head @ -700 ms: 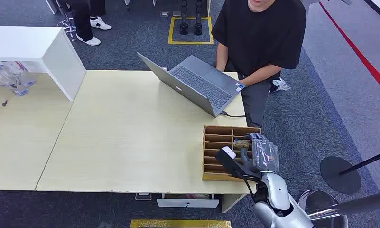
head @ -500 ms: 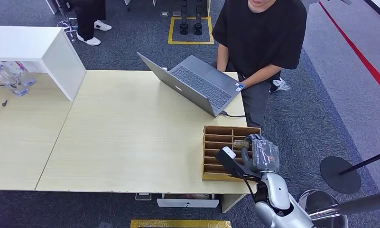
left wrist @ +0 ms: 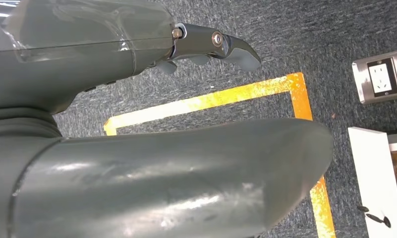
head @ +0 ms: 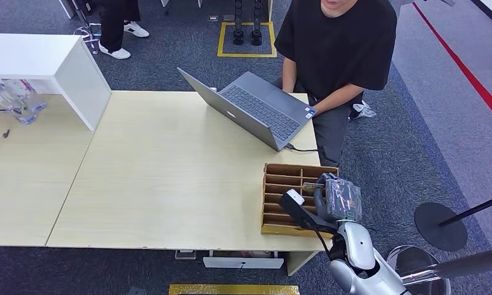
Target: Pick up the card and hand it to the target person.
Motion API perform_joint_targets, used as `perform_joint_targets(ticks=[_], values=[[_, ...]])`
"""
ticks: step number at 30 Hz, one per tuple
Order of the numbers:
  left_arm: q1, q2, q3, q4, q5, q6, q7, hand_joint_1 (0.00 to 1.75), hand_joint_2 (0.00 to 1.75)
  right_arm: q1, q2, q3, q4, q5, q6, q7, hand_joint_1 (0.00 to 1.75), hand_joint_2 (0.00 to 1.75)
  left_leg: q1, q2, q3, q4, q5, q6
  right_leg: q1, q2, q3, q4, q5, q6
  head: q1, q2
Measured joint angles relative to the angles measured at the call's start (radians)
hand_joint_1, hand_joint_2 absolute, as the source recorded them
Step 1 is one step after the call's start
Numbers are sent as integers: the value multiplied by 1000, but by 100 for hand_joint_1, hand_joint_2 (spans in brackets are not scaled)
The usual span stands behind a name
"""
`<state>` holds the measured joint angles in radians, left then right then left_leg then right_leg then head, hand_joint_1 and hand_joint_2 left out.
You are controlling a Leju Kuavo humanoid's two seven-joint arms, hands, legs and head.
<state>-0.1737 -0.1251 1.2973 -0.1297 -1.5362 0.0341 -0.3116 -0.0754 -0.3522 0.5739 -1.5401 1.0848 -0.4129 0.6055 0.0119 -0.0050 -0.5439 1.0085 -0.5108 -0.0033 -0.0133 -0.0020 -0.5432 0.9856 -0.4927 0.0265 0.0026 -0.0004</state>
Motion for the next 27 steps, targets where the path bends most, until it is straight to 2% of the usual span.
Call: perform_joint_targets(ticks=[10, 27], values=[[0, -1, -7, 0, 0, 9, -1, 0, 0, -1, 0, 0, 6, 15, -3, 4, 146, 175, 0, 0, 0, 0, 0, 0, 0, 0, 0, 0, 0, 0, 0, 0], [0, -6, -9, 0, 0, 16, -2, 0, 0, 8, -39, -20, -102, 129, 81, 40, 133, 175, 0, 0, 0, 0, 0, 0, 0, 0, 0, 0, 0, 0, 0, 0]])
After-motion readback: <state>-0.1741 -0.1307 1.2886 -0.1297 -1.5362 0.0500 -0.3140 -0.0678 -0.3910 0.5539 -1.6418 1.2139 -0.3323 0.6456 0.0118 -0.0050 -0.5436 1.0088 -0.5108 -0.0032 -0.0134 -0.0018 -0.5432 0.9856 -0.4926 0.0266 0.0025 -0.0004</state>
